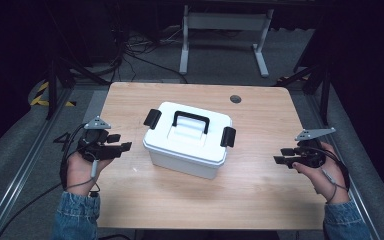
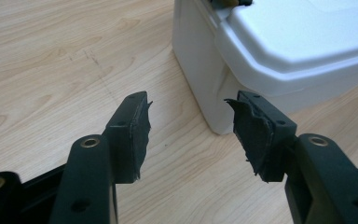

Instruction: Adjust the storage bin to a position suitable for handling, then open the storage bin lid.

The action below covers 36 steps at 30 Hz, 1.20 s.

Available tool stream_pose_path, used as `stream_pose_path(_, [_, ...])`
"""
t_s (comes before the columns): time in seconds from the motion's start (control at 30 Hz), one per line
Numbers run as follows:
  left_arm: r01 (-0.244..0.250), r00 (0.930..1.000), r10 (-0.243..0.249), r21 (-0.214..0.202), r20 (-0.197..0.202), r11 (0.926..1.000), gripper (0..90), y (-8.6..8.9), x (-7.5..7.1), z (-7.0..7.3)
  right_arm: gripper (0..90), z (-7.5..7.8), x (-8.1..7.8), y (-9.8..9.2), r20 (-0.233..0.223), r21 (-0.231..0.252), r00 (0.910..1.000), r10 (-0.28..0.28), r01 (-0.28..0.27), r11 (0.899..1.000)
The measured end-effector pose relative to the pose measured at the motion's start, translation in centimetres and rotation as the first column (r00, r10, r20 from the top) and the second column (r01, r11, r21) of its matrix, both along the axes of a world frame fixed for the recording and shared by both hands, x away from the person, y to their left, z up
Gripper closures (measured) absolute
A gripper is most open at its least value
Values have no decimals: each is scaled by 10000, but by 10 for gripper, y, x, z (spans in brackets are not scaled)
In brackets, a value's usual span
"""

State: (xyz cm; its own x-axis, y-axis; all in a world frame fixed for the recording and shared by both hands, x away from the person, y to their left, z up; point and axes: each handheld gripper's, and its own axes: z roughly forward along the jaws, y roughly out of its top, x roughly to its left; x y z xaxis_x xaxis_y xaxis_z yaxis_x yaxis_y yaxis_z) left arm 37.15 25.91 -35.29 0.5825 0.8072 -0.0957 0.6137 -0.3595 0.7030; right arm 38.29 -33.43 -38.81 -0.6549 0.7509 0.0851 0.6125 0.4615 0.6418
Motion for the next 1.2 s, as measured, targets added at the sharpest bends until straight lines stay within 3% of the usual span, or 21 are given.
stream_pose_path(0.37, [-31, 9997, 36, 223, -253, 9997, 415, 1, -3, -1, 522, 0, 5, 7, -25, -21, 9996, 280, -280, 9996])
stream_pose_path(0.67, [64, 9992, -48, 423, -394, 9991, 400, -1, 0, -1, 518, 8, 7, 17, 125, -88, 9984, 557, -556, 9984])
stream_pose_path(0.8, [110, 9982, -81, 489, -592, 9987, 398, -3, -1, -2, 517, 17, 9, 27, 204, -185, 9953, 949, -946, 9953])
stream_pose_path(0.97, [132, 9988, -108, 488, -483, 9987, 396, 0, -2, -1, 517, 35, 14, 40, 343, -221, 9903, 1347, -1340, 9907])
stream_pose_path(1.1, [134, 9987, -110, 497, -489, 9987, 397, 0, -3, 0, 517, 44, 17, 48, 288, 226, 9856, 1668, -1675, 9856])
stream_pose_path(1.13, [174, 9987, -148, 538, -478, 9984, 397, 0, -2, 0, 516, 53, 18, 54, 276, 574, 9807, 1936, -1949, 9791])
stream_pose_path(1.2, [136, 9986, -111, 478, -527, 9988, 397, 0, -2, 0, 517, 62, 20, 60, 352, 580, 9777, 2070, -2088, 9762])
